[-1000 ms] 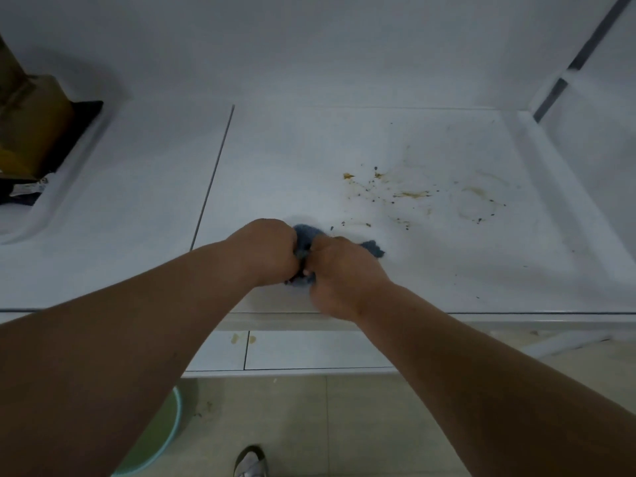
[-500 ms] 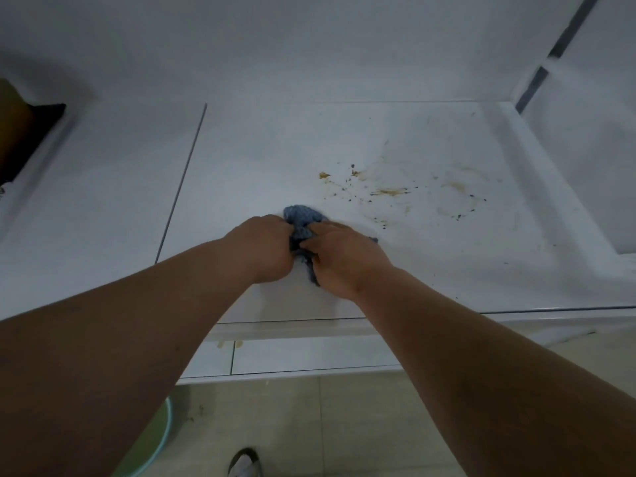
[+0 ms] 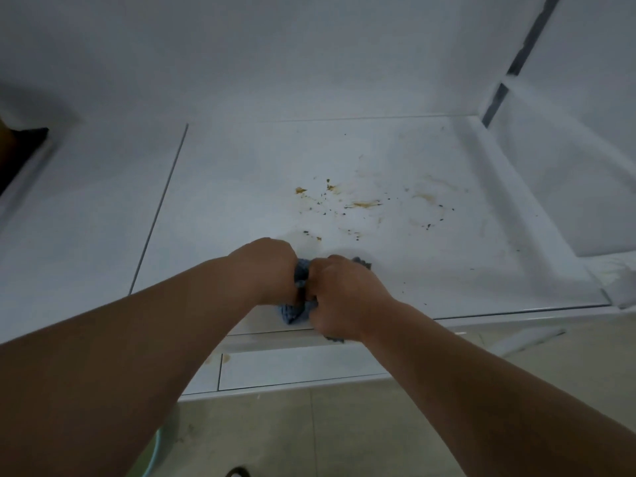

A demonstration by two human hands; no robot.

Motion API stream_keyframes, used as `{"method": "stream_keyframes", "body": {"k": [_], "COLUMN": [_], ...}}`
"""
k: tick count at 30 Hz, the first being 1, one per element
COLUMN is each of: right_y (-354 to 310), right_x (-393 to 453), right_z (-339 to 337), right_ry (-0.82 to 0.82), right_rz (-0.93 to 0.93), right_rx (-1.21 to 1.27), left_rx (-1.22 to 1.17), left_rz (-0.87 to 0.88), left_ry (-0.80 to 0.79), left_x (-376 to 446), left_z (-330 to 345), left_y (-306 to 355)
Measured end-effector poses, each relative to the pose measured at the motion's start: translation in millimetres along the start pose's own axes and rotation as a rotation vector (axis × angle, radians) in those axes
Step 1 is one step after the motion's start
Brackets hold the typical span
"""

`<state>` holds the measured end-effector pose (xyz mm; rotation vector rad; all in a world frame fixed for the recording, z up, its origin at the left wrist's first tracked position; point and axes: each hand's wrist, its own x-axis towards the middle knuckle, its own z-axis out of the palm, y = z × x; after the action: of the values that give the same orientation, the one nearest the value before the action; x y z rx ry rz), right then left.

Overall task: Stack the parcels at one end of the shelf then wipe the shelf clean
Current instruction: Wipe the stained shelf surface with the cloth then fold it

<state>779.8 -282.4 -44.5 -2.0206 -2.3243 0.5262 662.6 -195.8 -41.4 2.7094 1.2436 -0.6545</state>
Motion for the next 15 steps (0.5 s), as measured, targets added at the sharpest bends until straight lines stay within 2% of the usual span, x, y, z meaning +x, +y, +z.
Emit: {"method": "stream_keyframes", "body": {"k": [6,11,15], "right_y": [14.7,10.2,21.2], "right_x": [-2.2,32.1,60.7], "right_z": [17.6,19.3,9.4], "right_ry": [0.098,0.116,0.072], "right_rz": [-0.165,-0.130,-0.083], "right_rx": [0.103,0.082,0.054], "left_rx": [-0.087,-0.211,-0.229], "left_rz": [-0.073,-0.129,-0.094], "left_ry": [0.107,0.353,0.412], "left_x": [-3.7,0.5,17.0], "left_z": [7.8,15.0,15.8], "left_y": [-12.4,-30.3,-42.7]}}
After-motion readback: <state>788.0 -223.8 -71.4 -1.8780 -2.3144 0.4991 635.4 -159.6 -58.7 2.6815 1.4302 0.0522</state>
